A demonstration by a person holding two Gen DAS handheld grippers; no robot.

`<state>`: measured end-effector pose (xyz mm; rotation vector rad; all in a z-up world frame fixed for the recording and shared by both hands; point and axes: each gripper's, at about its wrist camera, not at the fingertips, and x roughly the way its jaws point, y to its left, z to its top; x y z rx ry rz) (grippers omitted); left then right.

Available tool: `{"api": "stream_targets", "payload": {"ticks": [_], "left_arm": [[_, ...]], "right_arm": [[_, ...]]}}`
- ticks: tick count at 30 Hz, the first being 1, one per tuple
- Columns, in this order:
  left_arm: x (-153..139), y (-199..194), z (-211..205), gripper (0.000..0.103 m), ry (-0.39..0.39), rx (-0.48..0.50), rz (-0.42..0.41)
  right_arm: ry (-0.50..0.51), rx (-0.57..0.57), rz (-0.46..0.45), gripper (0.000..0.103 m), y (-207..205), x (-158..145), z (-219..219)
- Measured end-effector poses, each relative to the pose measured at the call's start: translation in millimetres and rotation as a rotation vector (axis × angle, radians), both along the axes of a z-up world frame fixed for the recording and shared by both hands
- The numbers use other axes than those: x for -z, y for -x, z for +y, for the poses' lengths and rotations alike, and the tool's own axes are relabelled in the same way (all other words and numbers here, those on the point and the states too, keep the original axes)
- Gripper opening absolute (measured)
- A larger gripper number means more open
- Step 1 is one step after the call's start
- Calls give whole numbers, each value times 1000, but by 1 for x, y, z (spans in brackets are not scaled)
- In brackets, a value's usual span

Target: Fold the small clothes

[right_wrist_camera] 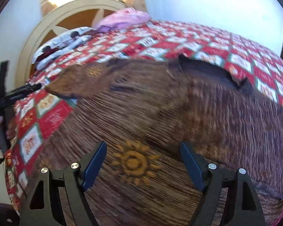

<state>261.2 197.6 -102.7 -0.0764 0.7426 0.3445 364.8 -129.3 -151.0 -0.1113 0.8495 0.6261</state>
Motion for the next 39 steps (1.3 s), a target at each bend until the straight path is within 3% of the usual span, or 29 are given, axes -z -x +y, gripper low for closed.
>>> {"api": "stream_targets", "payload": {"ticks": [4,7,9,12,22,25,29,31,34,36,39], "left_arm": [[10,5,37,96,32,-93,23],[15,11,63,96,109,-158,18],[18,12,74,96,162,-178,17],[23,7,82,96,220,-187,32],[25,-36,66,96,216,-92,89],[29,-52,65,93,190,-89,117],[38,-64,70,86,246,-92,155],[39,-66,66,85,225,-83,171],[39,-68,62,62,207,-70,176],[37,-69,62,15,213,-53,159],[32,-69,62,15,246,-54,137]], "right_arm": [[40,67,-92,80,-5,-10,4],[50,32,39,81,-16,11,16],[111,8,-40,82,-3,13,26],[134,-16,-65,82,5,12,29],[116,-5,-66,83,3,14,26],[126,-6,-71,83,3,15,29],[123,-6,-68,84,3,16,28],[122,-7,-66,85,3,16,28],[130,-9,-68,86,2,16,30],[134,-9,-70,86,3,17,30],[132,-9,-69,86,2,17,30]]}}
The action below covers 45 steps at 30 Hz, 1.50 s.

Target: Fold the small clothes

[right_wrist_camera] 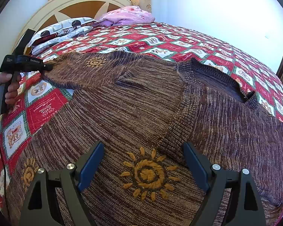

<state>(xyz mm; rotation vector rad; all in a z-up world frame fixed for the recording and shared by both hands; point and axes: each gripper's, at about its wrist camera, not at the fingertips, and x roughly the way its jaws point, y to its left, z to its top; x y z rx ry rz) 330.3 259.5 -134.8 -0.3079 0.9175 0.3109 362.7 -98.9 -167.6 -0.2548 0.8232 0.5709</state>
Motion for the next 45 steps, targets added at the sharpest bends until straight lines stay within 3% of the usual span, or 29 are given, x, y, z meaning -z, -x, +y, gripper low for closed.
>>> {"api": "stream_targets", "payload": {"ticks": [6,17,31,45], "left_arm": [[-22,7,-4,14,20,-4,-75],[-79,7,-50,14,-2,94,-192],[-120,-3,-121,14,3,231,-260],[-130,-13,-197,14,47,355,-261]], "right_arm": [[-78,21,-4,86,3,-10,-14],[-170,122,-74,86,6,-45,-57],[-231,210,-86,86,21,-55,-111],[-290,307,-84,86,33,-59,-155]]}}
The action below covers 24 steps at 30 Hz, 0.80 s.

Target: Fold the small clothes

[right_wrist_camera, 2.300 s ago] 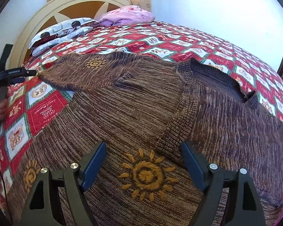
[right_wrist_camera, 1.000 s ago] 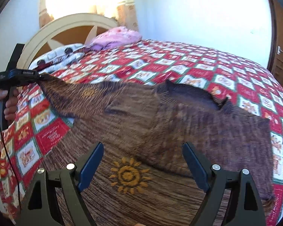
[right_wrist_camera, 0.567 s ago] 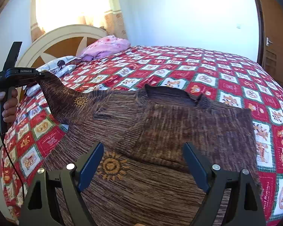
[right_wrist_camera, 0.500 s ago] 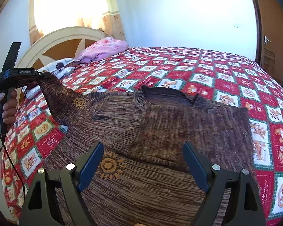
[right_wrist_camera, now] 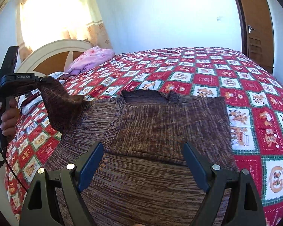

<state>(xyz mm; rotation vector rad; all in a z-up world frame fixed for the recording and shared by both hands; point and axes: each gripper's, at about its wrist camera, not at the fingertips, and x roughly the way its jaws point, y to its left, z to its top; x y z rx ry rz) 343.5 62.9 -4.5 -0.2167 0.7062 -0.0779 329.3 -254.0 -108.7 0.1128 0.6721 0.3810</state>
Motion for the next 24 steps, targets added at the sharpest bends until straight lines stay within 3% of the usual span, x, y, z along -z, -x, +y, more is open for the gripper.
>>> {"api": "stream_targets", "payload": {"ticks": [8,15,24], "left_arm": [[-7,-13,-51,14,36,49,1],[3,-22,-93,14,58,80,22],[54,-30,-154,14,-40,114,71]], "right_arm": [[-21,15,-6,86,14,-1,-17],[-43,30,2,86,21,6,-32],[-73,66,17,86,24,17,-49]]}}
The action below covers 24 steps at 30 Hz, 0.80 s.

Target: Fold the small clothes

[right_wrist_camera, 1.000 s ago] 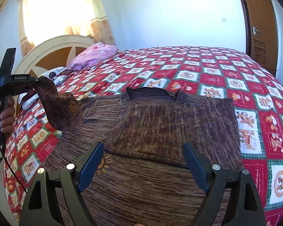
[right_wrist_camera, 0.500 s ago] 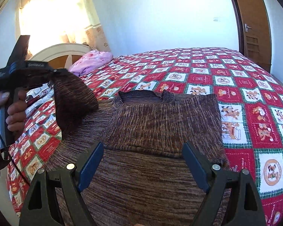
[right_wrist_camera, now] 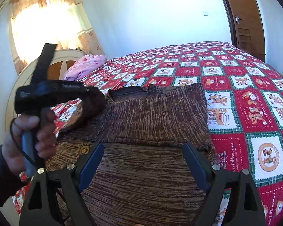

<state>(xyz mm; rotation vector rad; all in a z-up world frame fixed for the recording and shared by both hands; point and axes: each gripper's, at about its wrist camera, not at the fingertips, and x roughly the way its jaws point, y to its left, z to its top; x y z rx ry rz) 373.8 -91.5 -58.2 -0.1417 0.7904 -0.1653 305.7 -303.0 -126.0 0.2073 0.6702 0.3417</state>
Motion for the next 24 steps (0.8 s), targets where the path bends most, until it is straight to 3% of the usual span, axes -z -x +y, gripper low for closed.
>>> {"api": "stream_targets", "payload": {"ticks": [7,11,13,14,17,18,20,24], "left_arm": [[19,3,-31,14,-80,41,4],[31,5,-39,34,-156,72,56],[28,15,-33,36,-176,94,39],[24,23,-27,40,-195,101,9],[14,46,7,77,-284,57,-109],[13,49,21,82,-324,19,-138],[21,46,55,82,-412,-63,-139],[53,26,109,82,-518,-180,-5]], "right_arm": [[-18,-8,6,86,-1,10,-2],[-20,7,21,86,-1,20,-7],[-27,18,34,86,-1,21,-10],[-27,25,34,86,0,21,-12],[17,42,34,86,-1,15,-11],[39,44,35,86,-3,11,-8],[77,32,28,86,-7,2,0],[175,-42,8,86,-24,-21,43]]}}
